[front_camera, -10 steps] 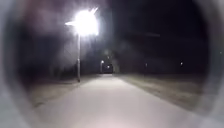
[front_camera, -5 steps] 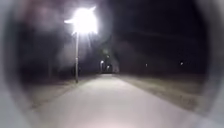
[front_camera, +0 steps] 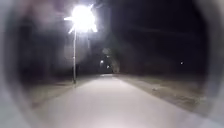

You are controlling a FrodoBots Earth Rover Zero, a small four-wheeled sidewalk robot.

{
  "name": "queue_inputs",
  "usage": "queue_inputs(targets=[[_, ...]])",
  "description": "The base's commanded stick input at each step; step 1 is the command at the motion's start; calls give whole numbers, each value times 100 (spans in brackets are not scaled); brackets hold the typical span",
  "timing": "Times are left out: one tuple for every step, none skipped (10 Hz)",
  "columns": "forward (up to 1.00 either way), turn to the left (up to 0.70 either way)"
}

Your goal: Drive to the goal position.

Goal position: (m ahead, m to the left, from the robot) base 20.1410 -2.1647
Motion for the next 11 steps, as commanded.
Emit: queue_inputs(targets=[[70, 7], [70, 14], [70, 14], [70, 9], [70, 3], [70, 0], [70, 0], [70, 0], [70, 0], [70, 0], [70, 0]])
